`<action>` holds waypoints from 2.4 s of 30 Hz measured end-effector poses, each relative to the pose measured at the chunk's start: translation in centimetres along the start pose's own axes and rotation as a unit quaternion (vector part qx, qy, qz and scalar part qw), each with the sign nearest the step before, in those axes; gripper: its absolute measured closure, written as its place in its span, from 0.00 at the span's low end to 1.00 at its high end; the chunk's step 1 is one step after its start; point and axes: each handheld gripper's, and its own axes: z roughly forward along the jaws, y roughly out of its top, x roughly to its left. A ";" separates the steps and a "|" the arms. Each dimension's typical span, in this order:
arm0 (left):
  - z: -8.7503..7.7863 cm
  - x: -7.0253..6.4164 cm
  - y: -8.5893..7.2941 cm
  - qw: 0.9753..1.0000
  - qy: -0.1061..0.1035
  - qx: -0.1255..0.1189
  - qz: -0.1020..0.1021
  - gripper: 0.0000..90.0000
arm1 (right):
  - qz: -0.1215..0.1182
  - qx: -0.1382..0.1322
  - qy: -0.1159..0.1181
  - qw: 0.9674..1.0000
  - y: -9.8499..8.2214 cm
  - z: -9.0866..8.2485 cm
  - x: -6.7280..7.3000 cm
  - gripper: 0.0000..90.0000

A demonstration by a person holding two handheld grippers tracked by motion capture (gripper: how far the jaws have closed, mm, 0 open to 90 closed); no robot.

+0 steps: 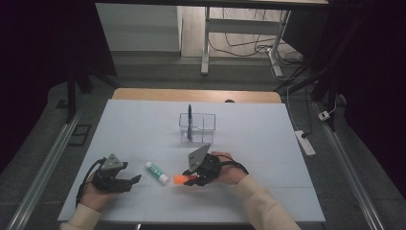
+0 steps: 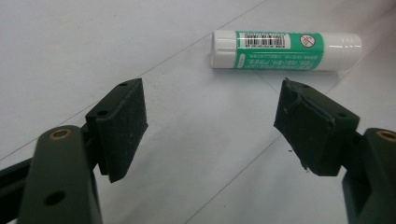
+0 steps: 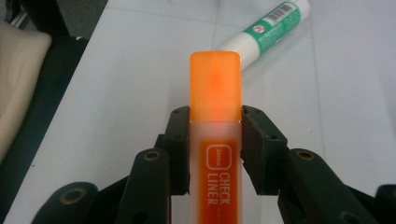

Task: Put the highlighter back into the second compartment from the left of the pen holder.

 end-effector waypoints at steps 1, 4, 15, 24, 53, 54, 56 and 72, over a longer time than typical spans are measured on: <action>0.0 0.0 0.0 1.000 0.000 0.000 0.000 0.28 | 0.003 -0.003 -0.004 1.000 0.0 -0.1 0.0 0.71; 0.0 0.1 0.0 1.000 0.000 0.000 0.000 0.28 | 0.008 -0.009 -0.017 1.000 0.1 -0.7 -0.1 0.71; 0.0 0.0 0.0 1.000 0.001 0.000 0.002 0.28 | 0.036 -0.047 -0.052 0.997 -0.1 -2.5 0.0 0.71; 0.0 0.0 0.0 1.000 0.000 -0.001 0.001 0.28 | 0.069 -0.086 -0.089 0.990 -0.3 -4.0 -0.2 0.71; 0.0 -0.1 0.1 1.000 0.000 0.000 0.005 0.28 | 0.147 -0.145 -0.176 0.962 -1.2 -6.4 -1.1 0.71; 0.0 -0.1 0.1 1.000 0.000 0.000 0.006 0.28 | 0.150 -0.148 -0.180 0.961 -1.2 -6.5 -1.1 0.71; 0.0 -0.1 0.1 1.000 0.000 0.000 0.004 0.28 | 0.154 -0.157 -0.185 0.958 -1.2 -6.7 -1.1 0.71; 0.0 -0.1 0.1 1.000 -0.001 -0.001 0.003 0.28 | 0.180 -0.201 -0.223 0.937 -1.4 -7.7 -1.6 0.71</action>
